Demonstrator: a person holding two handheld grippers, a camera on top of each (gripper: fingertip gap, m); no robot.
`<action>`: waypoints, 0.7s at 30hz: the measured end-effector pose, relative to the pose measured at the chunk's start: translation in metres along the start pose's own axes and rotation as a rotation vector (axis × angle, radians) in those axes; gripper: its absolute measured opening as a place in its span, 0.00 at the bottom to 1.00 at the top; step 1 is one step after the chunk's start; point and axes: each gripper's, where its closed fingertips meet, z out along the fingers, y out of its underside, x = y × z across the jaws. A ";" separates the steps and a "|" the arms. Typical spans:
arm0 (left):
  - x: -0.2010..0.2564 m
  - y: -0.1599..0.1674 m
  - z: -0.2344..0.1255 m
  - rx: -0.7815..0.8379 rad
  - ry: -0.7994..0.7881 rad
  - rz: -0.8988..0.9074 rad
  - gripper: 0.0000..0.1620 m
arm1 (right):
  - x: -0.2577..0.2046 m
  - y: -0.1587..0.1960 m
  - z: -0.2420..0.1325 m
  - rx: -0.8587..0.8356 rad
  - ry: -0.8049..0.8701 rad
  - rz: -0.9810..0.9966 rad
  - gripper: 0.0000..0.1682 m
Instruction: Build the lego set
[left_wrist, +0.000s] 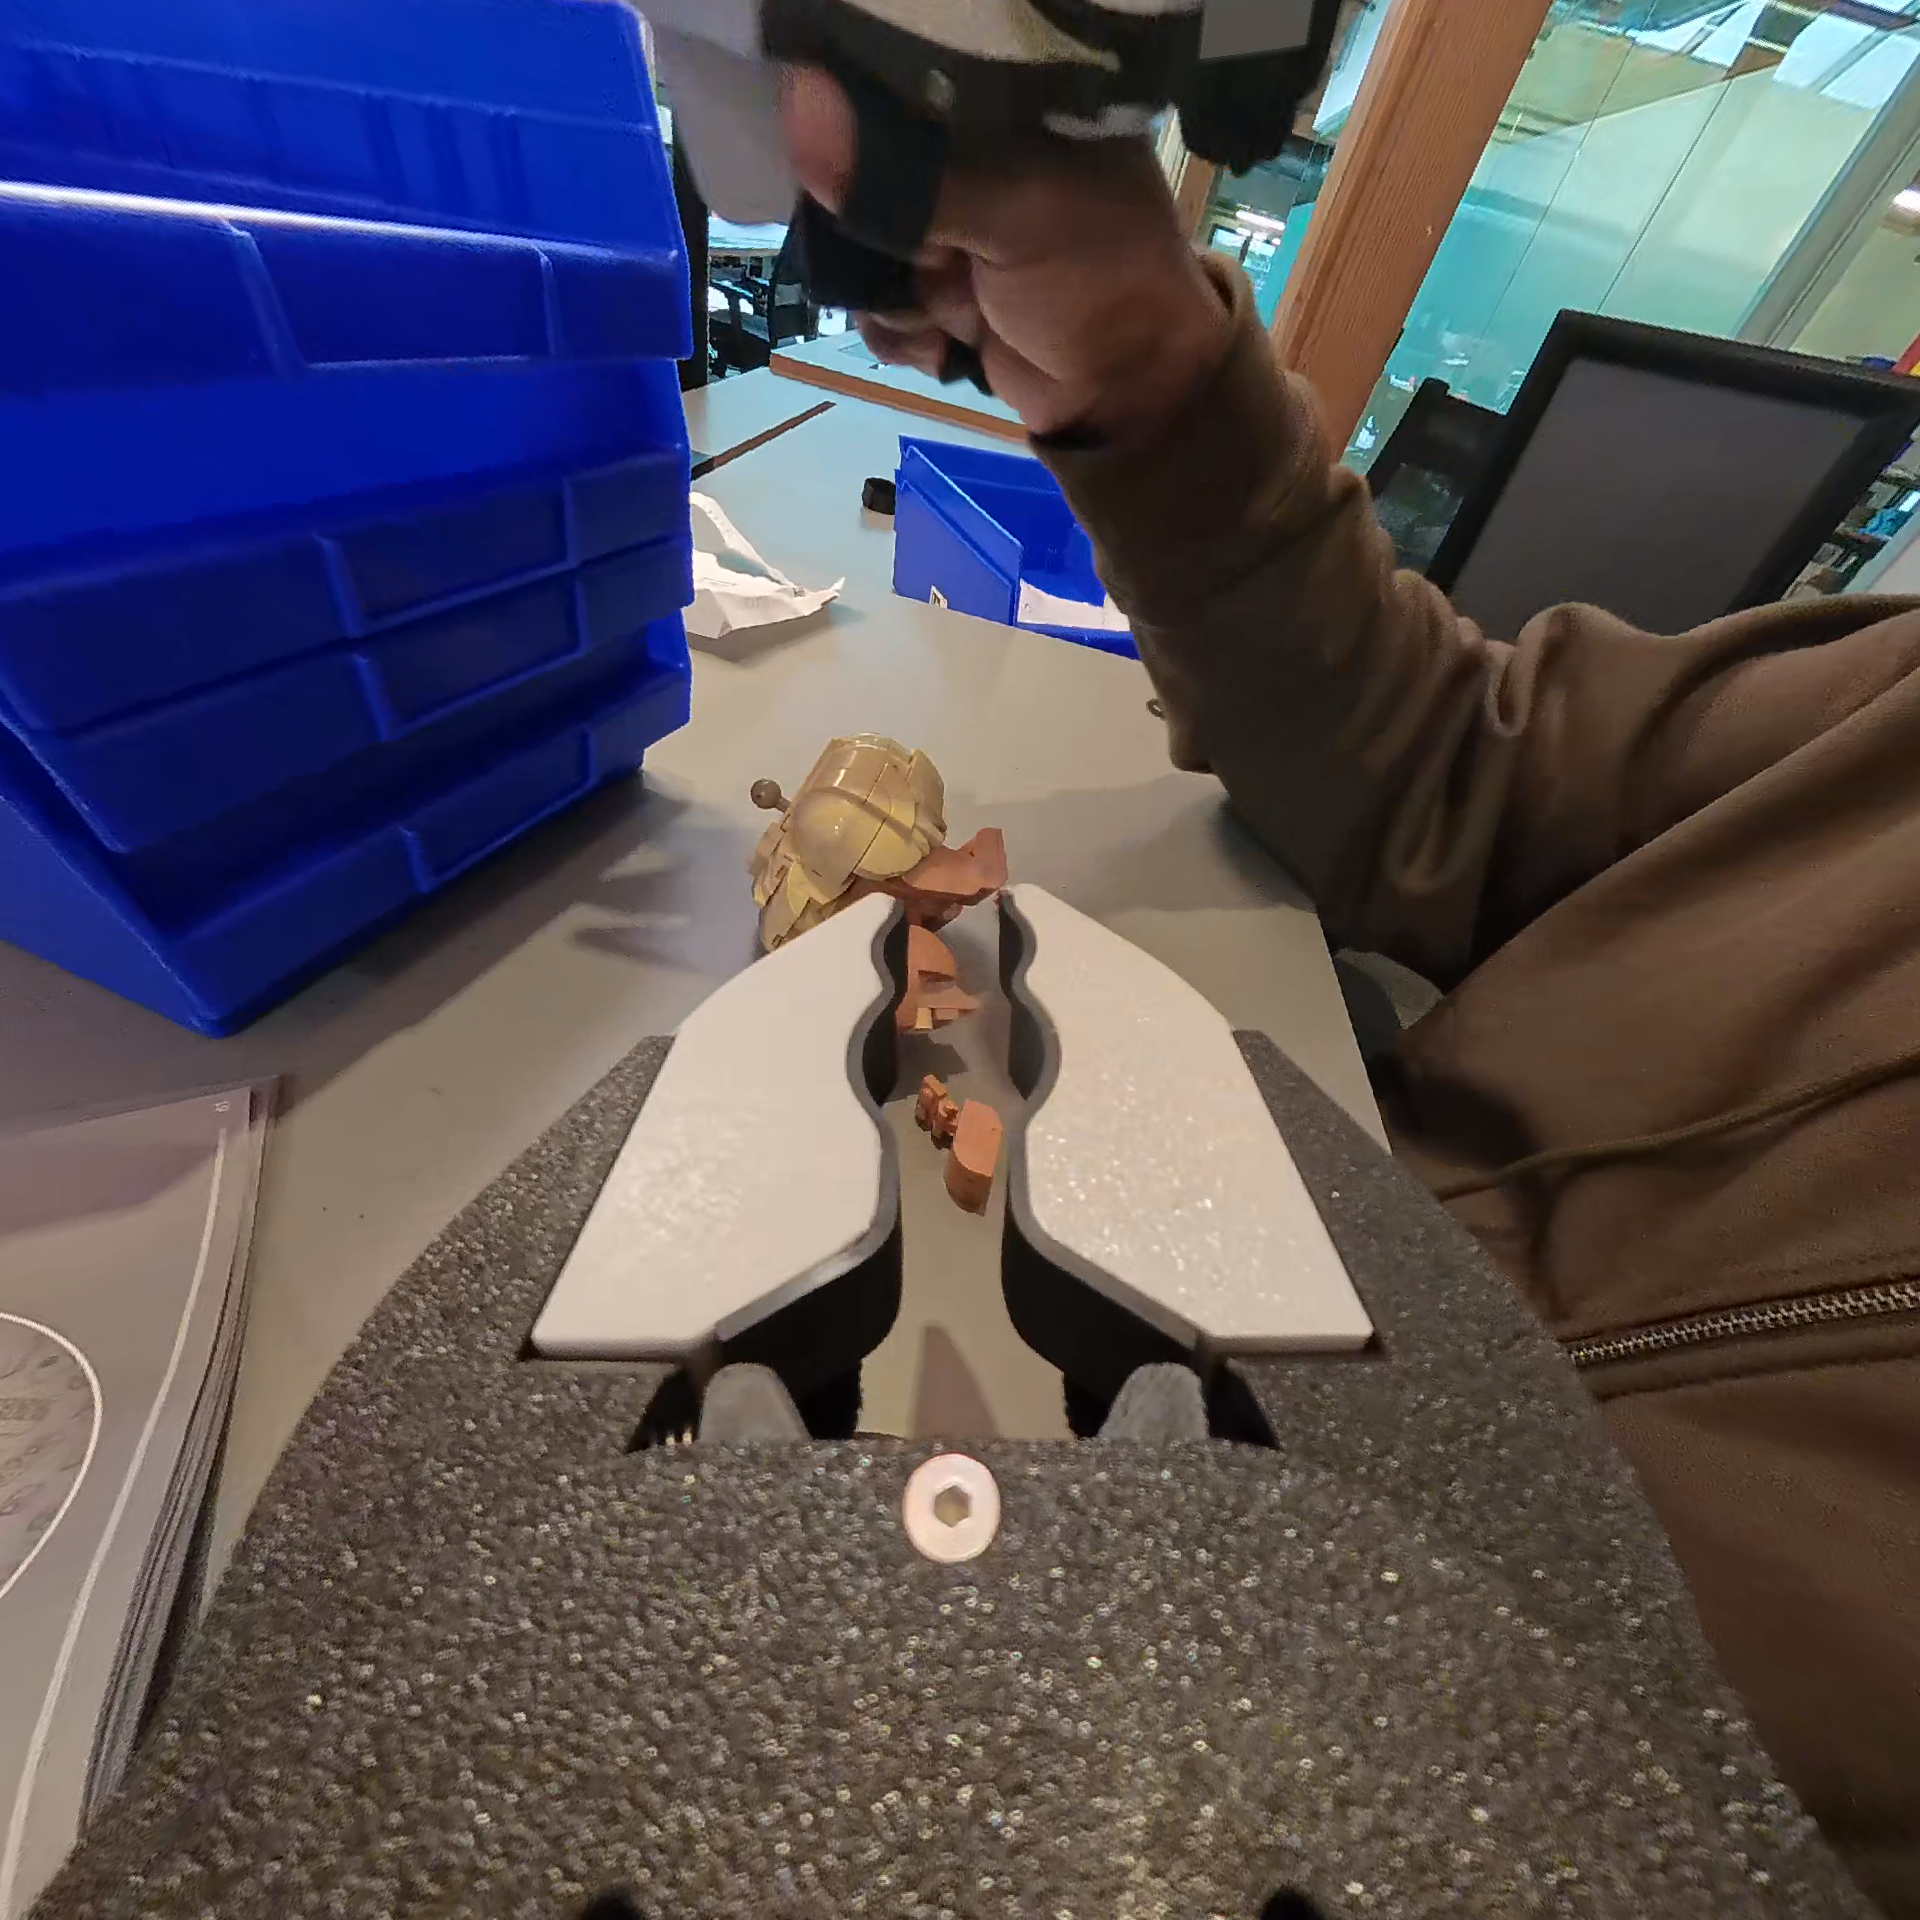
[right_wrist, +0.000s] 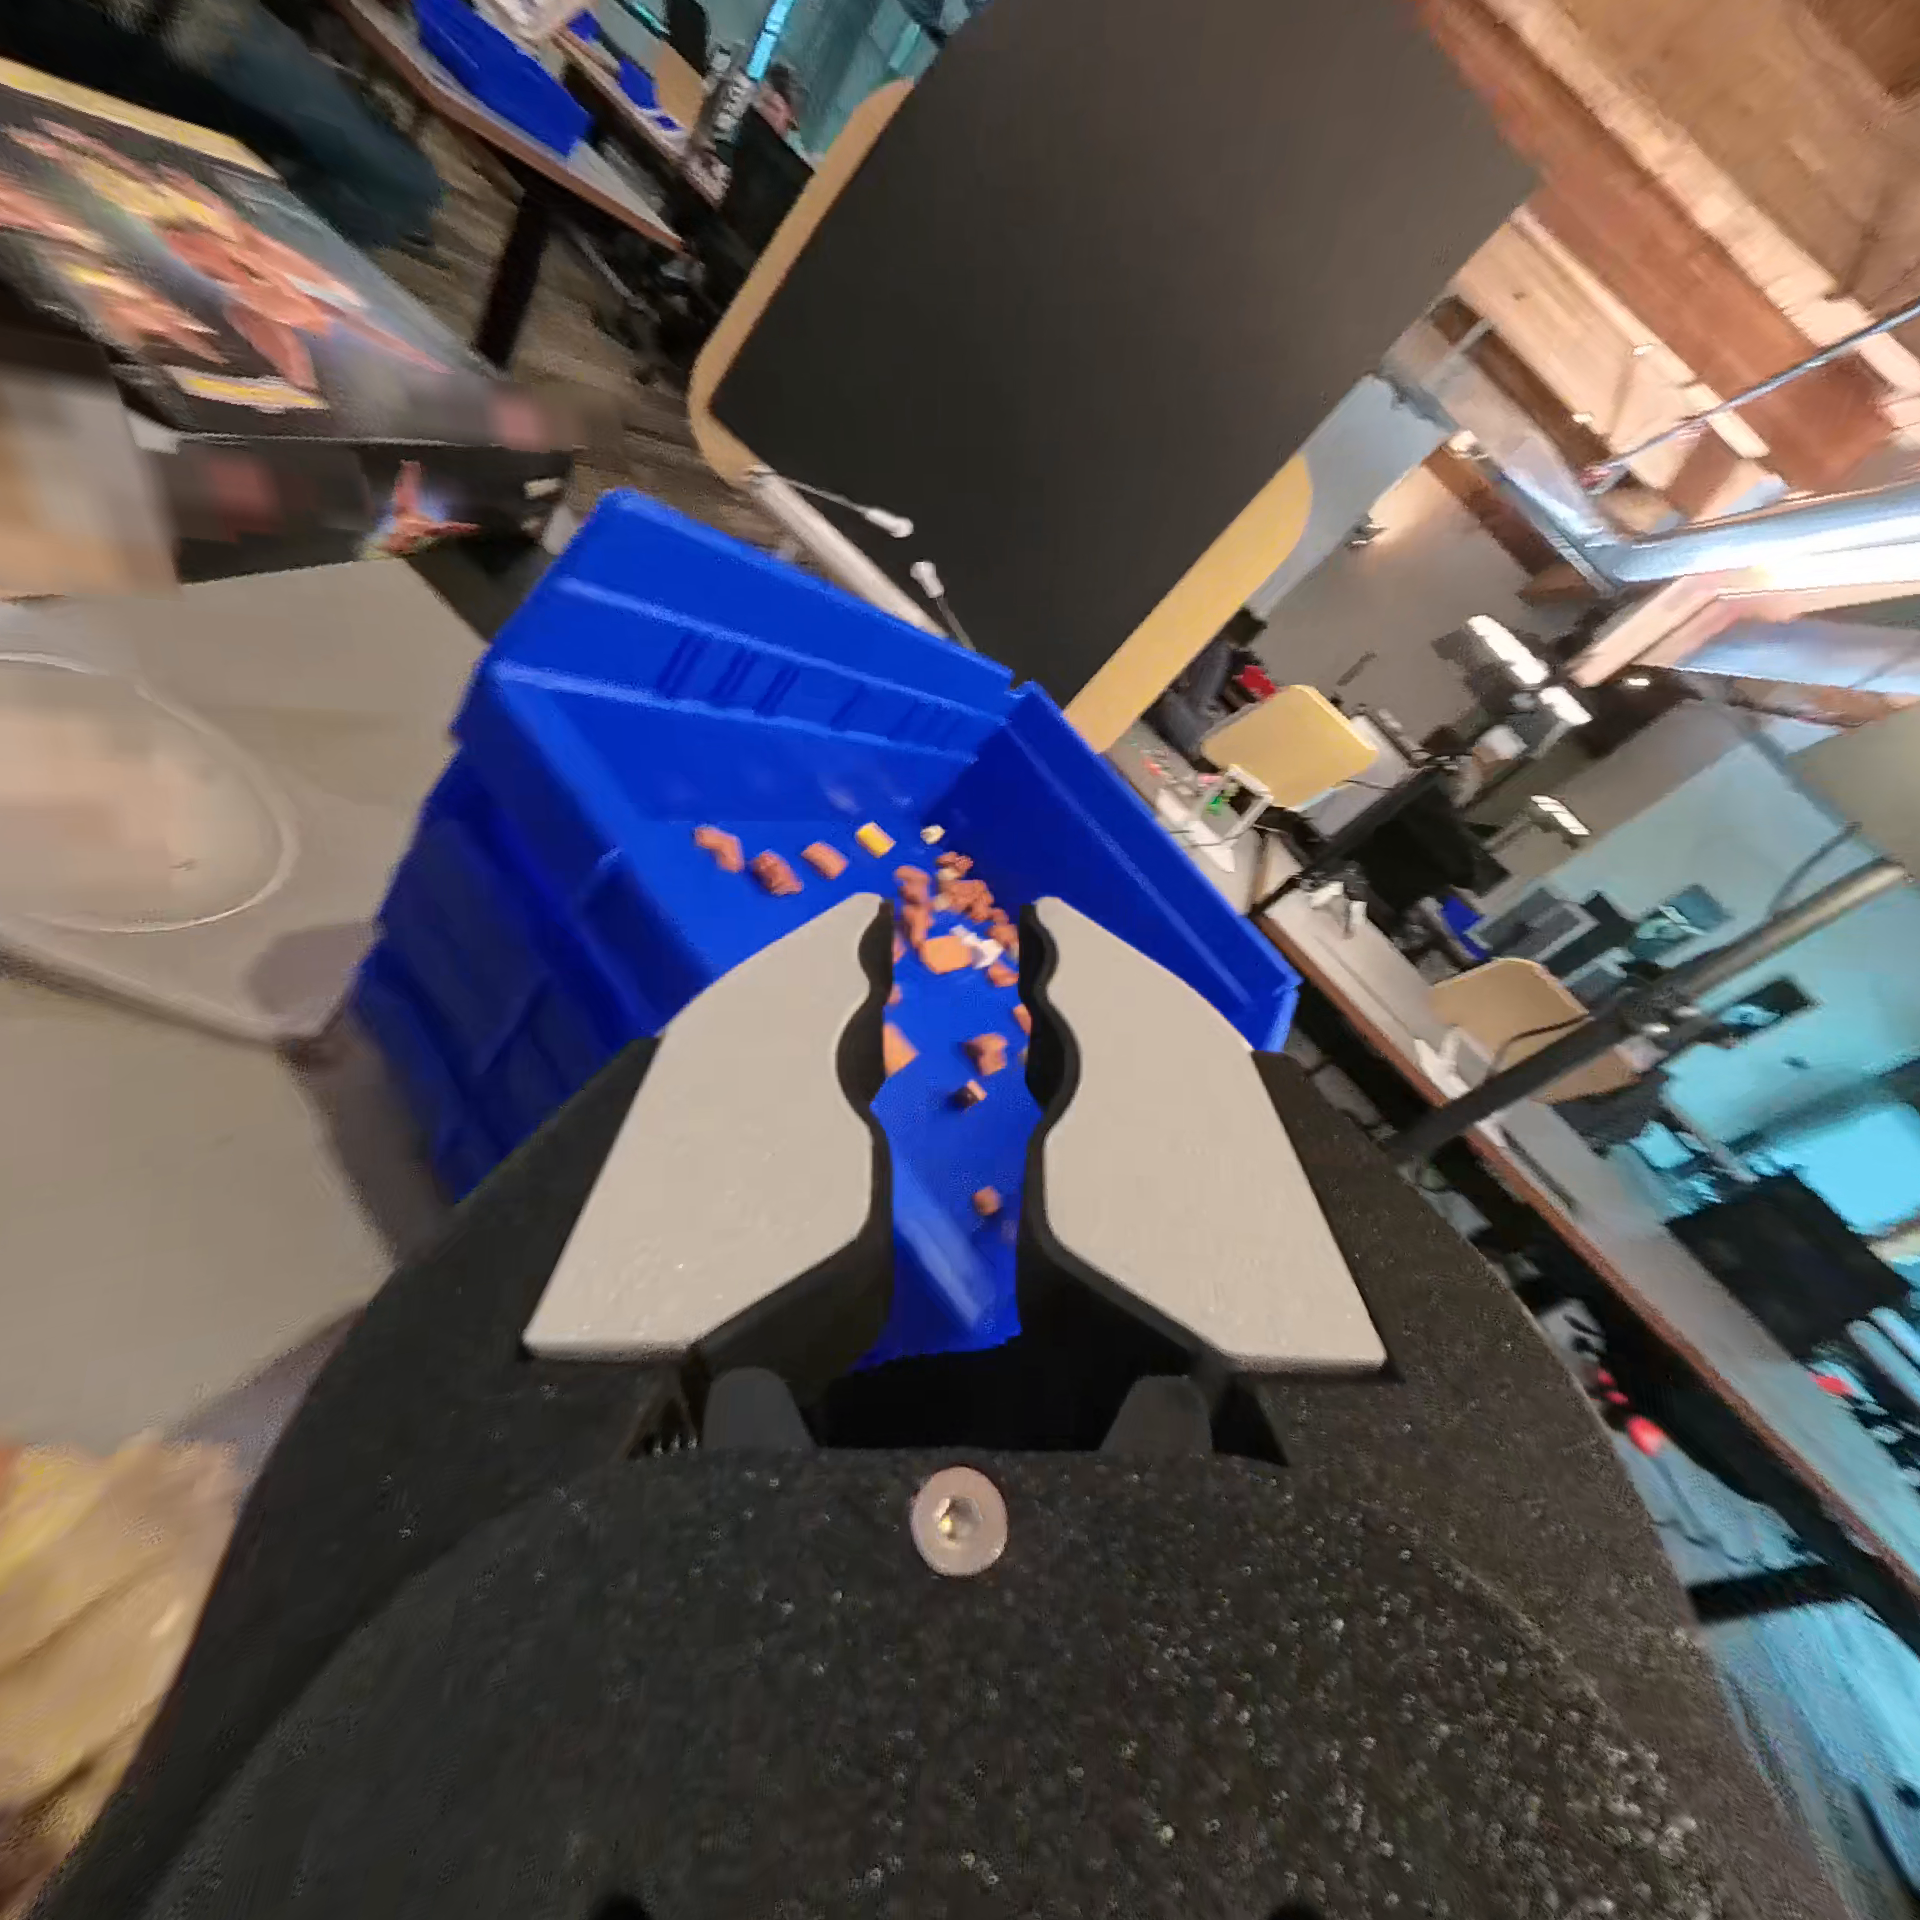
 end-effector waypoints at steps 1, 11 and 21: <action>0.001 0.000 0.000 0.000 0.001 0.003 0.10 | -0.006 0.005 -0.011 -0.001 -0.034 0.009 0.14; 0.014 0.008 0.016 -0.026 0.033 0.039 0.10 | -0.117 0.113 -0.129 -0.154 -0.538 0.184 0.11; 0.012 0.026 0.023 -0.112 0.005 0.097 0.10 | -0.171 0.170 -0.141 -0.364 -0.722 0.187 0.14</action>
